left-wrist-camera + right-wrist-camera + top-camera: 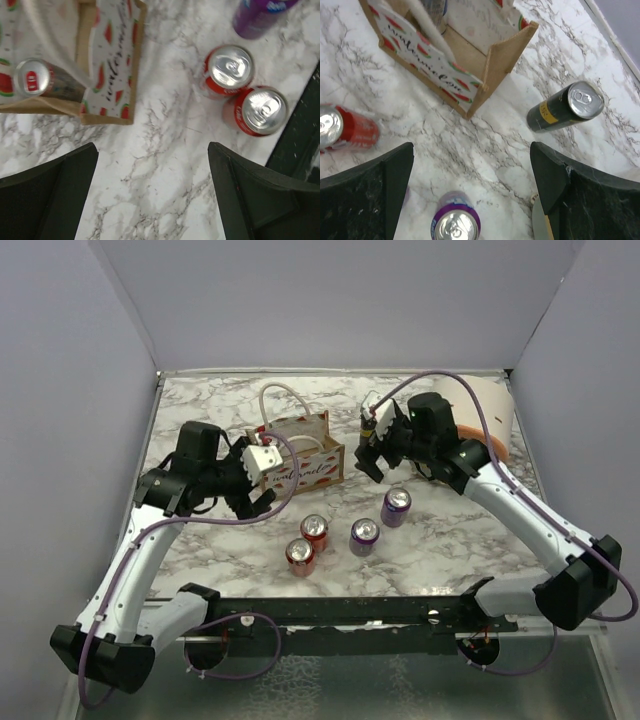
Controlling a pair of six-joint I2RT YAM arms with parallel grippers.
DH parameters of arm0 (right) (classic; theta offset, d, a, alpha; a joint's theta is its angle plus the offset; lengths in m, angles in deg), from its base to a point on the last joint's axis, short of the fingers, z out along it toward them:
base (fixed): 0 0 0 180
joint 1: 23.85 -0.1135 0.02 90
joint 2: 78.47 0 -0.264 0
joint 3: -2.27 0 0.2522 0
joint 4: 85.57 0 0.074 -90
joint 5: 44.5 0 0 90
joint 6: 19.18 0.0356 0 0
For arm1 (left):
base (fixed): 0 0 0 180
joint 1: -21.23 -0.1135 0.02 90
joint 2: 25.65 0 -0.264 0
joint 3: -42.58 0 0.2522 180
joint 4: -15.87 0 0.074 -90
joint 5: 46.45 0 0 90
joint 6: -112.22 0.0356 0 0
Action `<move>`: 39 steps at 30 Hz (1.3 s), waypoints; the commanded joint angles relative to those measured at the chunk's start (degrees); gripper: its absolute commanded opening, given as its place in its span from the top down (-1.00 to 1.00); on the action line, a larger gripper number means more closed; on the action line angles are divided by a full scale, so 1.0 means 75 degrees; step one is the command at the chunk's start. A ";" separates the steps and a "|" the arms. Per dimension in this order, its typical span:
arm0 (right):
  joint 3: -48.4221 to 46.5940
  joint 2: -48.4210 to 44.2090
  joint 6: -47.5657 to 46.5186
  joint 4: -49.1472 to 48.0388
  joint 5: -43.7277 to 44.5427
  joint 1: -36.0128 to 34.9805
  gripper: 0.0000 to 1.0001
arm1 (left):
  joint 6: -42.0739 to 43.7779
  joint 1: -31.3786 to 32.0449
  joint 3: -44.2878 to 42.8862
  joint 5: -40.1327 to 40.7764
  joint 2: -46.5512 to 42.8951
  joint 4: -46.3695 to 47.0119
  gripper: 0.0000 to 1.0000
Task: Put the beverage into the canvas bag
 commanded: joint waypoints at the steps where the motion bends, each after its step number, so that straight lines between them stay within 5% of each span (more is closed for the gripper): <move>1: 0.0897 -0.0997 -0.0816 -0.0036 -0.0259 0.0258 -0.99 | 0.1578 0.0176 0.0479 -0.1147 -0.0206 -0.1395 -0.85; 18: 0.1908 -0.2209 -0.0911 -0.0231 -0.2120 0.2324 -0.99 | 0.2699 0.2020 0.2500 -0.1058 0.0456 -0.0252 -0.78; 39: 0.1659 -0.1816 -0.0757 0.0087 -0.3029 0.3016 -0.99 | 0.0395 0.3817 0.3258 -0.0140 0.0696 0.1931 -0.80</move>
